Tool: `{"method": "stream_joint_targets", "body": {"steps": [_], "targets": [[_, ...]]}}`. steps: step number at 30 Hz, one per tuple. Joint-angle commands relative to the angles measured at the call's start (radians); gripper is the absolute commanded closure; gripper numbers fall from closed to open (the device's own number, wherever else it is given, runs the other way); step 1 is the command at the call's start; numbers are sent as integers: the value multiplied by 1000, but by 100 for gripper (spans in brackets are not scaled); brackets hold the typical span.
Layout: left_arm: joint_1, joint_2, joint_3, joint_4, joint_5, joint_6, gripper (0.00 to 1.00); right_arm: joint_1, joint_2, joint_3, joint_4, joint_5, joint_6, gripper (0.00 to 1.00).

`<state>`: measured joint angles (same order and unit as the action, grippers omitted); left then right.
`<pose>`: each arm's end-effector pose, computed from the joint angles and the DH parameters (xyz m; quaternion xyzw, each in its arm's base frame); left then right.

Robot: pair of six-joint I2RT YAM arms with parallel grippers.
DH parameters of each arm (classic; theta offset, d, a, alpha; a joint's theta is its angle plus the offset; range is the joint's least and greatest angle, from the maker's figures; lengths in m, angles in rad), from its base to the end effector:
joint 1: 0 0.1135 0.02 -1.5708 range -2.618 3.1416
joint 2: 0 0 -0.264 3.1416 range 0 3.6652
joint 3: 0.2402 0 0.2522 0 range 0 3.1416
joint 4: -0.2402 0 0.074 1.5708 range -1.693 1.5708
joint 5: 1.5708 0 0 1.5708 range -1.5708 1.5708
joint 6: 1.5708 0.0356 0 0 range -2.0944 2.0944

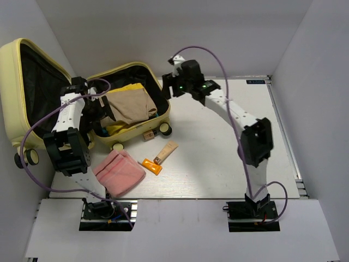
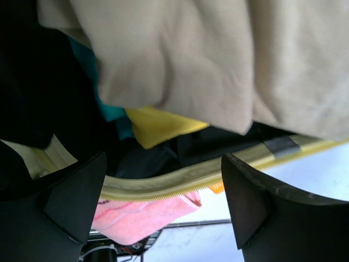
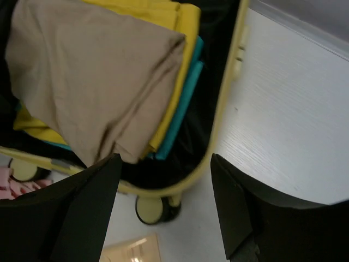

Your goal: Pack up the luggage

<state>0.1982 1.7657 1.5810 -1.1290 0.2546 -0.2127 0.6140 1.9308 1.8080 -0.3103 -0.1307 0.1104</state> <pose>0.3454 0.0602 0.2816 -0.1847 0.9664 -0.1268 0.1262 0.3755 0.2704 0.3442 -0.2435 0.8054 0.2419 0.4831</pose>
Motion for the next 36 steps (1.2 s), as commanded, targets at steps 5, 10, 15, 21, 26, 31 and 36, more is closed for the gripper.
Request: {"method": "stream_joint_targets", "body": {"steps": [5,10,15,21,26,31,36], "targets": [[-19,43,36,46,-83,13,14,115,339,452,-12,-7,133,30],[-20,90,62,73,-42,19,37,158,416,453,60,5,190,33],[-22,115,54,37,-28,16,89,185,445,435,59,37,183,41],[-17,-21,-59,106,-103,21,100,185,465,439,111,159,155,77],[-13,-71,-95,117,-97,29,100,176,493,458,183,246,112,100],[-9,-55,-62,78,-121,30,62,153,516,468,192,255,101,100],[-3,-6,-26,78,-52,23,10,133,557,497,169,244,63,100]]}}
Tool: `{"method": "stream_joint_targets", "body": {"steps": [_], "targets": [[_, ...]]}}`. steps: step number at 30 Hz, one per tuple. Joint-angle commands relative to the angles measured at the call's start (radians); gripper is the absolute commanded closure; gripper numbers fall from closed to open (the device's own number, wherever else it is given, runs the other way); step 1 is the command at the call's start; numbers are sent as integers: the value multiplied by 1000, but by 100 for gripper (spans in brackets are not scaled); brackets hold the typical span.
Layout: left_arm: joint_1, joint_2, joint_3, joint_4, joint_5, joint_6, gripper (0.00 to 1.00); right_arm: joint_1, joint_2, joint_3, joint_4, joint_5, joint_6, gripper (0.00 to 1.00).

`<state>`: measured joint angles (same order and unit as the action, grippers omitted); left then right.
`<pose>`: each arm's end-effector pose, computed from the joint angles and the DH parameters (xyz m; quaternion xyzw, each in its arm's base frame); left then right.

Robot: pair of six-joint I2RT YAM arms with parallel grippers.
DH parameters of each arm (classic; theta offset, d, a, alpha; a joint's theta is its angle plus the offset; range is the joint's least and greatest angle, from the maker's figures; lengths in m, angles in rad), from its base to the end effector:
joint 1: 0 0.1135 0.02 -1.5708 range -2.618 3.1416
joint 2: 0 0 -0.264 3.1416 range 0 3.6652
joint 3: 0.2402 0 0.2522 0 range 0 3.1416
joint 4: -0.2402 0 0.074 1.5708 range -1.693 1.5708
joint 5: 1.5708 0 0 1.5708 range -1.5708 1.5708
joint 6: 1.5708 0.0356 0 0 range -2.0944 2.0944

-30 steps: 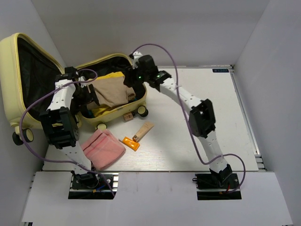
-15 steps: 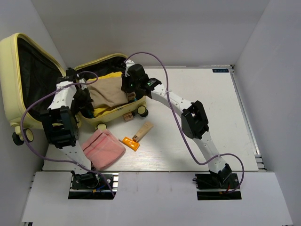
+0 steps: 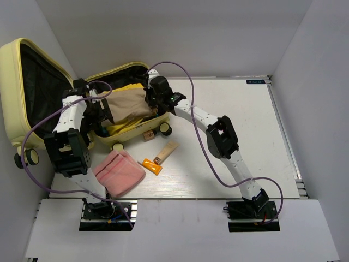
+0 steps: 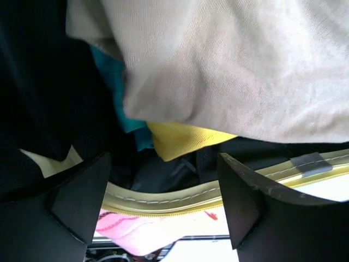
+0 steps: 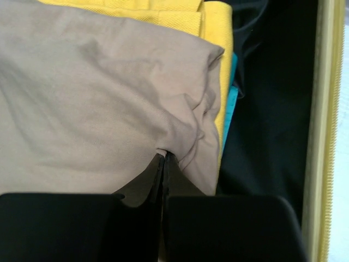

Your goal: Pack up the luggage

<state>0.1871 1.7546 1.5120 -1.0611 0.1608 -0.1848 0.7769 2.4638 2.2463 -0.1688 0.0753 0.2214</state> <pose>0.3442 0.0594 0.2672 -0.1721 0.9728 -0.0794 0.1328 0.4149 0.4042 0.2435 -0.2071 0.8031 0.2396 0.5047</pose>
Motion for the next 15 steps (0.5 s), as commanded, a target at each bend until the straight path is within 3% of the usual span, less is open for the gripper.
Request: {"method": "stream_joint_targets", "body": {"steps": [1,2,4,8,9,11,12,14,15], "targets": [[6,12,43,16,49,-5,10,-36,17,64,11,32,-47,100],[9,19,53,23,58,-5,9,-39,11,43,6,-3,-45,100],[12,49,79,21,85,-7,12,-39,-43,-14,41,-50,-73,87],[15,95,108,35,140,-2,30,-31,-86,-59,48,-117,-106,70],[14,109,112,24,125,-4,47,-30,-95,-57,46,-133,-103,68],[14,121,113,16,111,-5,62,-34,-104,-62,45,-135,-105,61],[12,123,111,19,100,-7,83,-33,-108,-66,42,-143,-111,61],[23,114,93,24,112,-13,100,-33,-106,-71,39,-147,-125,58],[23,93,85,24,108,-16,100,-34,-112,-70,35,-158,-123,57]]}}
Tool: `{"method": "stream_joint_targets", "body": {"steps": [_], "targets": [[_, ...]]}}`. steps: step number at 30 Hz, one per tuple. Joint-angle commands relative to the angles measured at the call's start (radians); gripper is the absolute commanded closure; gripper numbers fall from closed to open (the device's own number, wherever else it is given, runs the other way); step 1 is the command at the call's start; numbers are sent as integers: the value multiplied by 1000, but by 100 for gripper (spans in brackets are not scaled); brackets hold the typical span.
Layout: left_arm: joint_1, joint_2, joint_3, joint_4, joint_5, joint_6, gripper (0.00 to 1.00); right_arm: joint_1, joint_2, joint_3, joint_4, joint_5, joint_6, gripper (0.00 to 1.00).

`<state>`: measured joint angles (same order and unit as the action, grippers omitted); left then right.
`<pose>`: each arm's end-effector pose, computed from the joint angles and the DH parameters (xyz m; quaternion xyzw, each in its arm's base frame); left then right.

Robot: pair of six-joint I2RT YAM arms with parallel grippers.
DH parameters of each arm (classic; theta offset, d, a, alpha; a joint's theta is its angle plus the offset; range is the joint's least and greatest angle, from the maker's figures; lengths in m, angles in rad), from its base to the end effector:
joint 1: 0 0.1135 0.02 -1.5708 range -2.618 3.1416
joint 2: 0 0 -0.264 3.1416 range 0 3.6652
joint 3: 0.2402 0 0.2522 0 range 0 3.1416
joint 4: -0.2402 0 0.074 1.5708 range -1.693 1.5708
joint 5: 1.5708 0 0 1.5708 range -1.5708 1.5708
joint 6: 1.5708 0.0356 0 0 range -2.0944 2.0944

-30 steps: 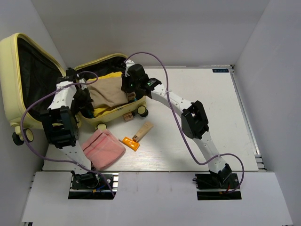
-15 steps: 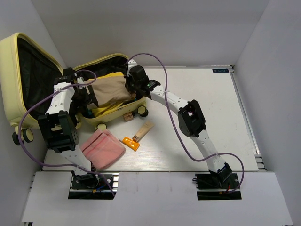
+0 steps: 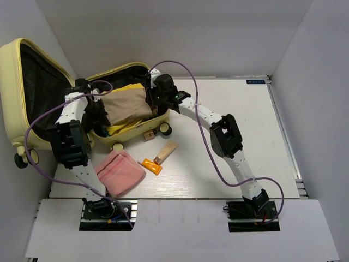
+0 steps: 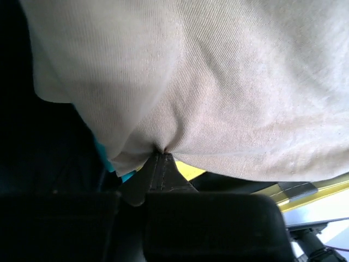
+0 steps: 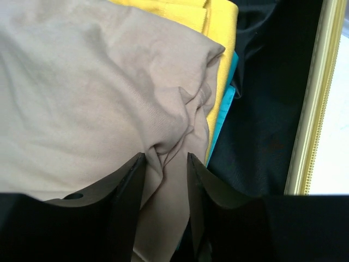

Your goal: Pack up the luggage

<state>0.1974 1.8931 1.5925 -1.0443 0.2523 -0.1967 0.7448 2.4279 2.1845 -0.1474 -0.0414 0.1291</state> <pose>0.3740 0.0657 0.2430 -0.1791 0.9694 -0.1250 0.1119 0.4203 0.3895 0.2438 -0.2627 0.7882 0.2510 0.4967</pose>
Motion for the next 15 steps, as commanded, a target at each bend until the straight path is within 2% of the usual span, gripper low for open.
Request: {"method": "stream_joint_targets", "body": {"steps": [1,5,8,15], "targets": [[11,-60,-6,12,12,-4,100,-2,-75,-11,16,-44,-32,57],[13,-193,-121,73,-70,-20,100,-1,-84,-18,-1,-49,-39,57],[13,-268,-161,76,-70,-36,100,-4,-92,-28,-4,-55,-36,57],[13,-263,-227,49,-78,-66,100,-8,-113,-57,-11,-83,-32,56]]}}
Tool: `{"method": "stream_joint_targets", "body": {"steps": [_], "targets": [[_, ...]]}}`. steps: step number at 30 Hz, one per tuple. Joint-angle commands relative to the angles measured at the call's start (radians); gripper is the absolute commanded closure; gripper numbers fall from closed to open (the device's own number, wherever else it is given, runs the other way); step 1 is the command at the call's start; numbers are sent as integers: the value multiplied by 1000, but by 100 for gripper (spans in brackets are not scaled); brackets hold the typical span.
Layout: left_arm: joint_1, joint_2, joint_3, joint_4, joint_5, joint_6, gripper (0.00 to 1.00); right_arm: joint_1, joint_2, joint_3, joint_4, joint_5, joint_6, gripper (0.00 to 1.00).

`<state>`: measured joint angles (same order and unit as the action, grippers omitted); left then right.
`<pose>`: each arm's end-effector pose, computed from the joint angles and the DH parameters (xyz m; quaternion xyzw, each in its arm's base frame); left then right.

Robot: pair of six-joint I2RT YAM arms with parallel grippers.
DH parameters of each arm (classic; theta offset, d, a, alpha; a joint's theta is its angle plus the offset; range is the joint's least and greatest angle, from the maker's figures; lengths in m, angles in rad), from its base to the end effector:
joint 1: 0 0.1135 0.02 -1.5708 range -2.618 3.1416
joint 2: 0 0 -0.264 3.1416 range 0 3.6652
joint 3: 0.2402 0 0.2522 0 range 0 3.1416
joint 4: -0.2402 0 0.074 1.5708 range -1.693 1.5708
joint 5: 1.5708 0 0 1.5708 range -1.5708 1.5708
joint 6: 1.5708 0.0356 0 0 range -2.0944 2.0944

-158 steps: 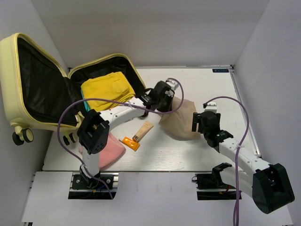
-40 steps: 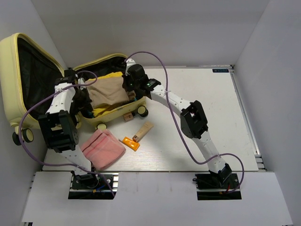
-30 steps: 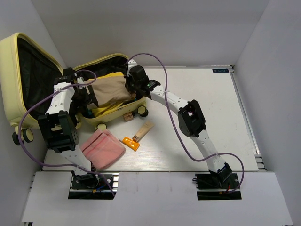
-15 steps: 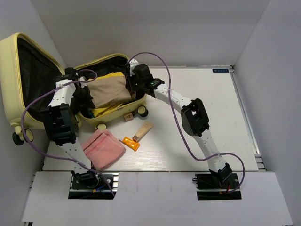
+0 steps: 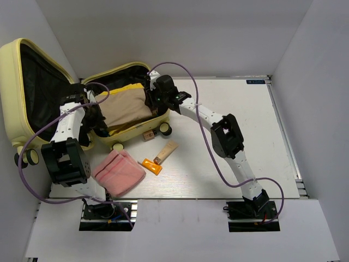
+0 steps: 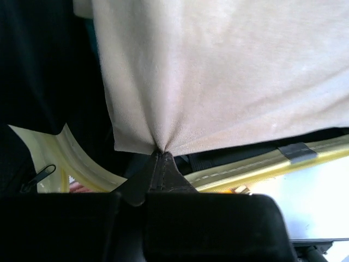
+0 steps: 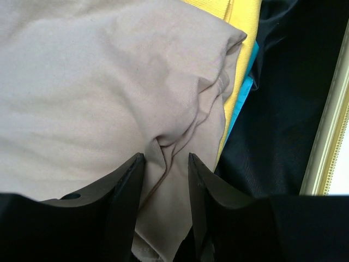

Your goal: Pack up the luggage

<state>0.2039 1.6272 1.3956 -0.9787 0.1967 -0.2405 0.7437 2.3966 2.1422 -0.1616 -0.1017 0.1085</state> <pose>0.3202 0.0591 0.2773 -0.1986 0.9589 -0.0999 0.1766 0.4144 0.3861 0.2447 -0.2877 0.7863 0.2641 0.4788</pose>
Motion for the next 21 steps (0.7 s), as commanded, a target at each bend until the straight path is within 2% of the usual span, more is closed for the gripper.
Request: {"method": "stream_joint_targets", "body": {"steps": [1,4,5,7,8,10,12,14,16,17,20,21], "targets": [[8,16,-30,-18,-26,-34,100,-9,-82,-21,4,-21,-18,56],[5,39,-26,-46,-61,-49,99,-9,-97,-33,2,-35,-33,51],[3,46,-21,-63,-72,-52,84,-6,-99,-34,1,-44,-39,49],[3,45,-1,-84,-82,-56,76,-9,-111,-35,0,-52,-70,47],[5,39,2,-83,-76,-56,63,-9,-113,-18,-4,-52,-82,47],[3,11,11,-74,-51,-56,50,-6,-134,4,-12,-53,-101,42],[-3,-21,39,-74,-48,-51,21,-12,-146,24,-24,-76,-156,31],[-8,-53,87,-92,-57,-43,12,-10,-178,44,-45,-84,-179,23],[-24,-113,115,-100,-82,-37,5,-13,-212,65,-81,-85,-178,10],[-37,-124,124,-104,-89,-36,0,-14,-241,59,-85,-89,-181,10],[-90,-203,108,-127,-134,-49,0,-13,-351,-48,-85,-79,-175,10],[-104,-219,64,-130,-175,-68,0,-10,-382,-168,-79,-72,-168,10]]}}
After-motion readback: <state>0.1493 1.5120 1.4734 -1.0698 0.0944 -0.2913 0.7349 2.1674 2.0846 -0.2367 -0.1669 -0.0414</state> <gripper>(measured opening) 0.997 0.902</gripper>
